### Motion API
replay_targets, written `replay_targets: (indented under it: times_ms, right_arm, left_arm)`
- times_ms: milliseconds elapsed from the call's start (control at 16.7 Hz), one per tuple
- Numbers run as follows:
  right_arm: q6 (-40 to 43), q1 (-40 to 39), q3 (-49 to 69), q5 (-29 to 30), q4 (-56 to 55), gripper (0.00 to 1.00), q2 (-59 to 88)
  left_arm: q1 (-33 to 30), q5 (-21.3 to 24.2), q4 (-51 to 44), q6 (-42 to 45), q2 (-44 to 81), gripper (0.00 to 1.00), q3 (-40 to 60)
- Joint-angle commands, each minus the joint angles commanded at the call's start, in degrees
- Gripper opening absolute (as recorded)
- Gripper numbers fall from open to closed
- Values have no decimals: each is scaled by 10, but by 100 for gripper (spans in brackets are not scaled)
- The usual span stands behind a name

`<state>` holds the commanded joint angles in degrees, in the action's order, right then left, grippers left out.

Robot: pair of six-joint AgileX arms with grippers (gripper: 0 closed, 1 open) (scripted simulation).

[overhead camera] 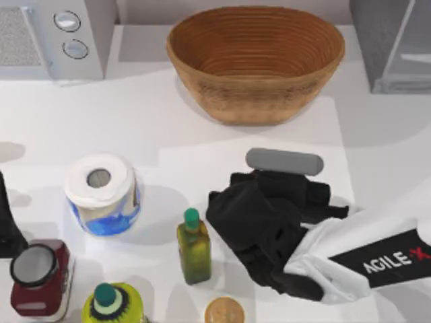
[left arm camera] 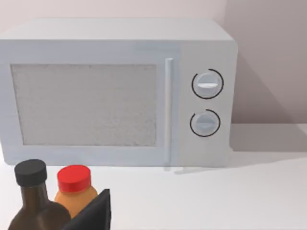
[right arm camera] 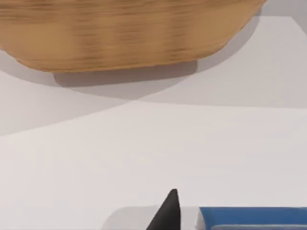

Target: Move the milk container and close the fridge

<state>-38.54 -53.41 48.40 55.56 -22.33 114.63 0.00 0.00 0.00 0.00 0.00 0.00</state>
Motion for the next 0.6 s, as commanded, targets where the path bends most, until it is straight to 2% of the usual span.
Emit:
replay_targets:
  times_ms: [300,600]
  right_arm:
    - [0,0,0,0,0,2,0]
    - [0,0,0,0,0,0,0]
  left_arm:
    - [0,0,0,0,0,100,0]
    - [0,0,0,0,0,100,0]
